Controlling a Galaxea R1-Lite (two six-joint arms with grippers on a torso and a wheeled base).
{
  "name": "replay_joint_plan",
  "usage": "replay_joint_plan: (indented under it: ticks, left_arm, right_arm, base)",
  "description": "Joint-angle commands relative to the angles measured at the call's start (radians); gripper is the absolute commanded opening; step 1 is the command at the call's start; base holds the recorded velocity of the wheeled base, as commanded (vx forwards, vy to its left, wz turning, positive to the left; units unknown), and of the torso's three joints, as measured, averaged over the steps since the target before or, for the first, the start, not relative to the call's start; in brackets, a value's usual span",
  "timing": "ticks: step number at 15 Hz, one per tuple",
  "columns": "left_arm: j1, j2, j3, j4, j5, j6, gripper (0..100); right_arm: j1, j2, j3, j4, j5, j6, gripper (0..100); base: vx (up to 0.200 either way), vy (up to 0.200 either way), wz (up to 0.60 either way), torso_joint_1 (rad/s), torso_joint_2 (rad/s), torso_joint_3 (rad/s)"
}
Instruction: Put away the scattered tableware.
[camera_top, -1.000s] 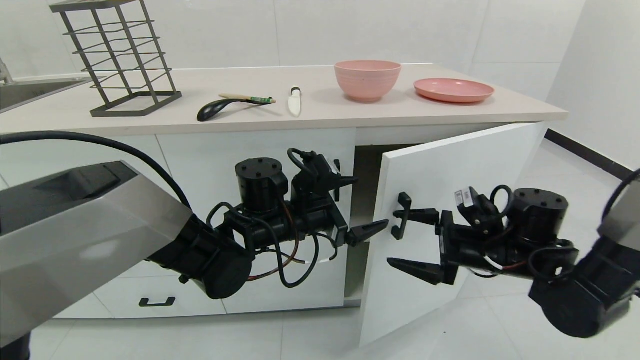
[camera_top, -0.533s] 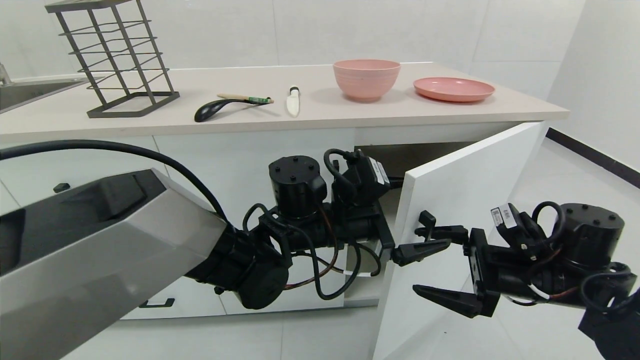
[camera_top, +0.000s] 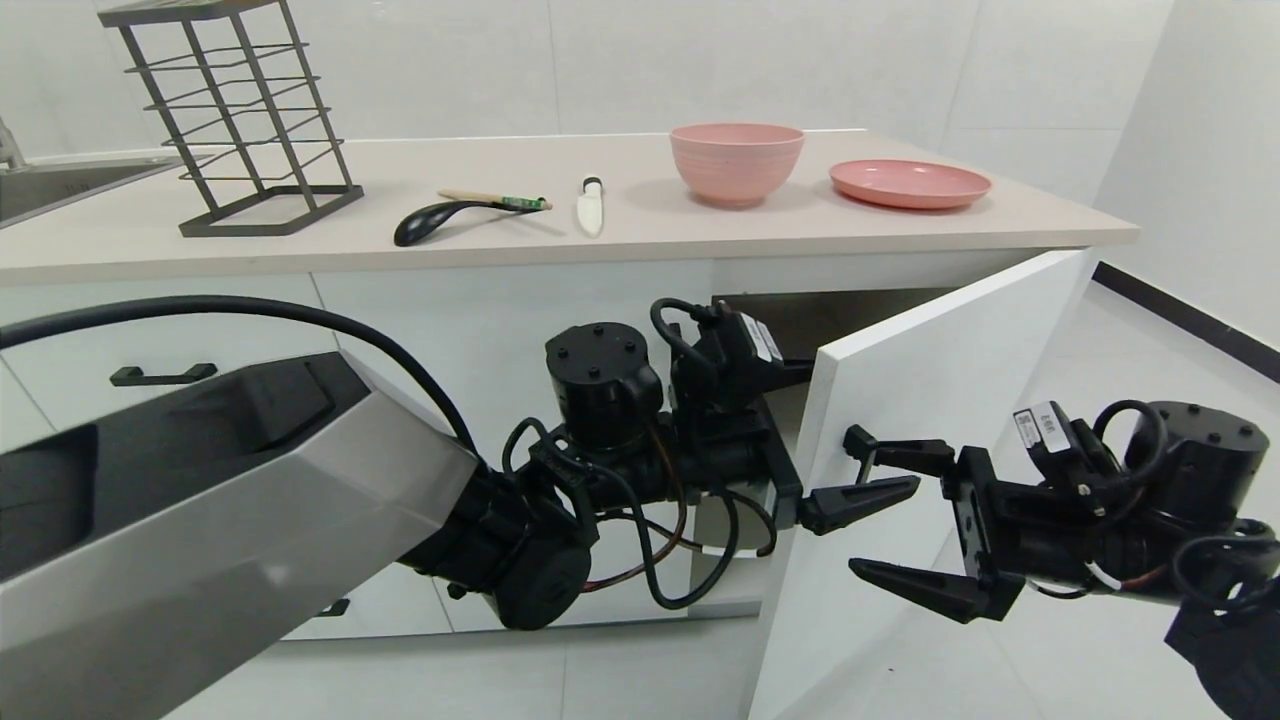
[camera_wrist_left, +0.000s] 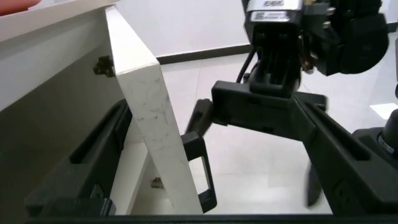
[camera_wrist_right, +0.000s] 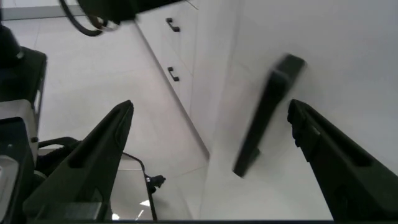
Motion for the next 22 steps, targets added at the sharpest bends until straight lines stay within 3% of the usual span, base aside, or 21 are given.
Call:
replay_joint_plan:
  ticks: [1, 6, 9, 11, 16, 18, 22]
  left_arm:
    - [-0.002, 0.007, 0.001, -0.012, -0.002, -0.002, 100]
    - [-0.002, 0.028, -0.002, -0.001, 0.029, -0.011, 100]
    - [-0.002, 0.05, -0.025, -0.002, 0.121, -0.011, 100]
    - [-0.004, 0.065, -0.047, -0.002, 0.139, -0.009, 100]
    - [-0.016, 0.093, -0.038, -0.013, 0.139, -0.006, 100]
    - [-0.051, 0.098, -0.018, -0.015, 0.128, 0.0, 100]
    - [-0.134, 0.107, -0.019, -0.015, 0.127, -0.002, 100]
  right_arm:
    - [-0.052, 0.031, 0.003, 0.017, -0.023, 0.0, 100]
    - [-0.104, -0.021, 0.068, 0.019, -0.028, -0.024, 100]
    - [-0.124, -0.199, 0.227, 0.022, -0.031, -0.058, 100]
    - [-0.135, -0.299, 0.282, 0.022, -0.029, -0.061, 100]
    - [-0.092, -0.552, 0.262, 0.016, -0.029, -0.061, 100]
    - [-0.015, -0.673, 0.121, 0.019, -0.035, -0.053, 100]
    - [-0.031, -0.698, 0.009, 0.016, -0.038, -0.053, 100]
  base:
    - [0.0, 0.0, 0.0, 0.0, 0.0, 0.0]
    - [0.0, 0.0, 0.0, 0.0, 0.0, 0.0]
    - [0.0, 0.0, 0.0, 0.0, 0.0, 0.0]
    - [0.0, 0.0, 0.0, 0.0, 0.0, 0.0]
    - [0.0, 0.0, 0.0, 0.0, 0.0, 0.0]
    - [0.0, 0.0, 0.0, 0.0, 0.0, 0.0]
    - [0.0, 0.0, 0.0, 0.0, 0.0, 0.0]
